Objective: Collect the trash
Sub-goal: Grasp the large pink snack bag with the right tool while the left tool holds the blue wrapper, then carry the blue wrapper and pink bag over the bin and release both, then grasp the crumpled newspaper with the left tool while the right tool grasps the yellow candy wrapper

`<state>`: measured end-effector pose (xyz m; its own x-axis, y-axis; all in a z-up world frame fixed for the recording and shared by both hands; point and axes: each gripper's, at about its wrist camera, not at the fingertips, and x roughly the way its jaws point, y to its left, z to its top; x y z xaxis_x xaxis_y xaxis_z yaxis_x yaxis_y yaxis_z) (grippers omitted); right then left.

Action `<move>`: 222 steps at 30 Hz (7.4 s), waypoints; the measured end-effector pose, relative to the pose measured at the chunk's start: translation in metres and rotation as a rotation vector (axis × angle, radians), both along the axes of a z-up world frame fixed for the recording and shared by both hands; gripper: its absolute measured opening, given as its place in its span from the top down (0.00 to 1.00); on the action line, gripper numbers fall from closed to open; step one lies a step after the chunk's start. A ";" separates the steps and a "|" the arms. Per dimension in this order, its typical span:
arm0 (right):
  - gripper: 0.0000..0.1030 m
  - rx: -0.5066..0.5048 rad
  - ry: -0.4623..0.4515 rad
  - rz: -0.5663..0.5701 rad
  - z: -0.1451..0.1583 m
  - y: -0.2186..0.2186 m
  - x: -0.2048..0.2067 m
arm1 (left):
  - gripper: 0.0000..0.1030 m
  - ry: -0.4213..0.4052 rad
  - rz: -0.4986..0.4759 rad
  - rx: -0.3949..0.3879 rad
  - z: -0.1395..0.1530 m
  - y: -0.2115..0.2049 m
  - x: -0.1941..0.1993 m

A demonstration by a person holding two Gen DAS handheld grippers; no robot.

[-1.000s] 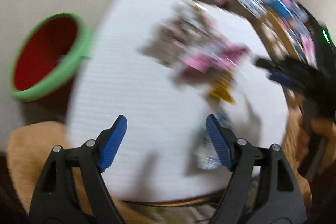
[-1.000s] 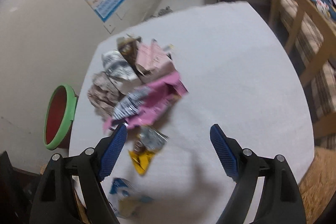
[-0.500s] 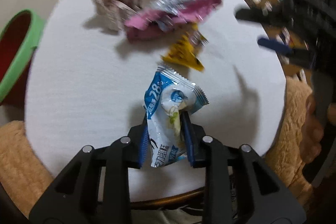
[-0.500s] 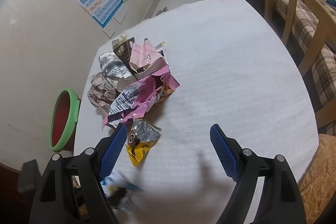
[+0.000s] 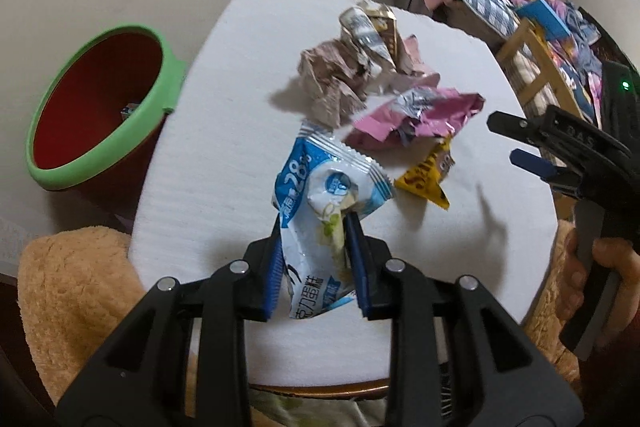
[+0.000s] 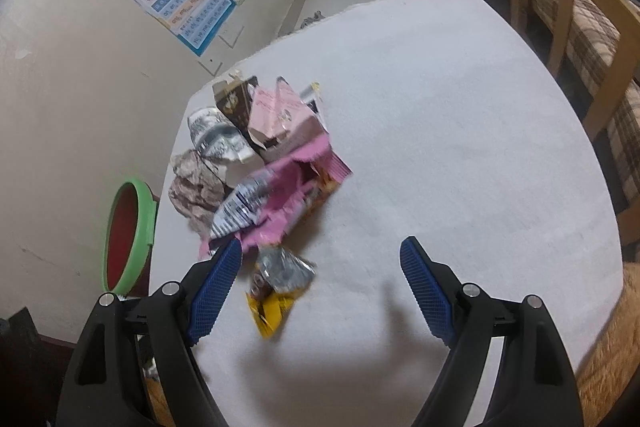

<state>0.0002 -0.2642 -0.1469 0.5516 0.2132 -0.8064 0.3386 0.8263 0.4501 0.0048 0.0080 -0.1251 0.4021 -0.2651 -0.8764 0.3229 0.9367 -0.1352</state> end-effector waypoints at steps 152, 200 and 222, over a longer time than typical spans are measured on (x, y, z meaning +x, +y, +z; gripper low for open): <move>0.38 -0.302 -0.251 0.615 0.076 0.271 0.120 | 0.72 -0.183 0.531 -0.030 0.039 0.222 0.096; 0.25 -0.389 -0.244 0.754 0.064 0.289 0.137 | 0.30 -0.156 0.542 0.026 0.024 0.222 0.121; 0.21 -0.272 0.101 0.411 -0.042 0.061 0.012 | 0.28 -0.052 0.237 0.008 0.001 0.058 0.075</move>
<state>0.0122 -0.2029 -0.1887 0.3827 0.1707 -0.9080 -0.0085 0.9834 0.1813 0.0802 0.0665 -0.1239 0.4970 -0.1511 -0.8545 0.1007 0.9881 -0.1162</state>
